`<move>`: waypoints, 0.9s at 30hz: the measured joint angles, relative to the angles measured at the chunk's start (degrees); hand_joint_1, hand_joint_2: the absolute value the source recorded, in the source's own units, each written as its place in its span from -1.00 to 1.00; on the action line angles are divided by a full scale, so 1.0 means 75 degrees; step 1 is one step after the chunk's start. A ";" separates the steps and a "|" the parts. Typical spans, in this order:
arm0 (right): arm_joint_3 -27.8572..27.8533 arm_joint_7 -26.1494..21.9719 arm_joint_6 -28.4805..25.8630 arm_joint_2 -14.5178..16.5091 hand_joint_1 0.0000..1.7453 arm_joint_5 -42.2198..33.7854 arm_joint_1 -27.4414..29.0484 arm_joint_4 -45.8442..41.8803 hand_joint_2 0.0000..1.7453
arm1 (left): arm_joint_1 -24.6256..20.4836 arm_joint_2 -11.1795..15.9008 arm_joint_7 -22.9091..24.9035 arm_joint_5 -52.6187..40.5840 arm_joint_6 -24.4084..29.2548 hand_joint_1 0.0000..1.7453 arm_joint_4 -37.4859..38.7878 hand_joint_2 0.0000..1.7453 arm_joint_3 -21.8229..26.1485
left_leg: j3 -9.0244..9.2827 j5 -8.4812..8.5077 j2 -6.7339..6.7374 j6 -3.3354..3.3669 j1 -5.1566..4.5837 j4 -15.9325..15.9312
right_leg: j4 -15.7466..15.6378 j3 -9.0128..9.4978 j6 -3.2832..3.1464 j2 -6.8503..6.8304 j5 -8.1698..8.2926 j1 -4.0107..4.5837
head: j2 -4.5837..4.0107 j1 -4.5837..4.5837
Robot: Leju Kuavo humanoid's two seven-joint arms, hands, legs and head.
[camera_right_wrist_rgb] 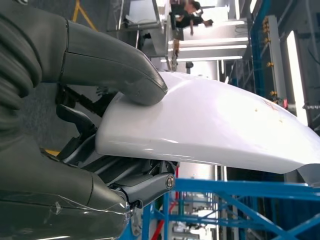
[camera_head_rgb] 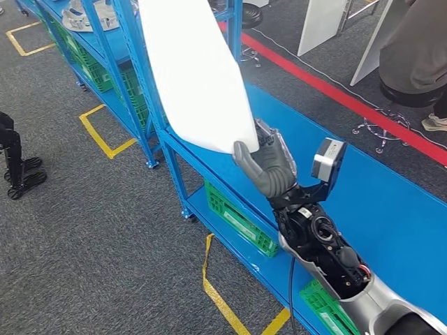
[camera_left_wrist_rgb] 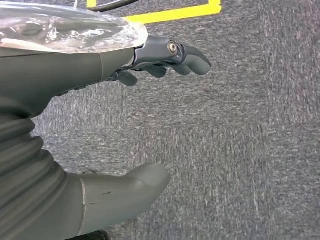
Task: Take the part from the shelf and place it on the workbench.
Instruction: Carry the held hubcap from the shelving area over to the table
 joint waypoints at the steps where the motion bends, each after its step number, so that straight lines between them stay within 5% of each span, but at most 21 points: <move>1: 0.0016 0.0000 0.0060 0.0001 1.00 0.0044 -0.0002 0.0015 1.00 | -0.0007 -0.0004 0.0005 -0.0012 -0.0017 -1.00 0.0000 1.00 0.0000 | 0.0000 0.0000 0.0000 0.0000 0.0000 0.0000 | 0.0000 0.0000 0.0000 0.0000 0.0000 0.0000 | 0.0000 0.0000; 20: 0.0105 0.0015 0.0016 0.0006 1.00 0.0751 0.0015 0.0234 1.00 | -0.0119 -0.0068 0.0044 -0.0334 -0.0012 -1.00 0.0000 1.00 0.0000 | -0.0017 -0.0034 0.0000 0.0045 -0.0009 0.0052 | -0.0003 0.0003 0.0016 0.0000 -0.0007 -0.0010 | 0.0000 -0.0001; 27: 0.0098 0.0039 0.0025 0.0006 1.00 0.0839 0.0047 0.0232 1.00 | -0.0189 -0.0090 0.0093 -0.0399 -0.0055 -1.00 0.0000 1.00 0.0000 | -0.0004 -0.0068 0.0002 0.0159 0.0006 0.0055 | -0.0027 0.0028 0.0124 -0.0010 -0.0041 -0.0019 | 0.0000 0.0001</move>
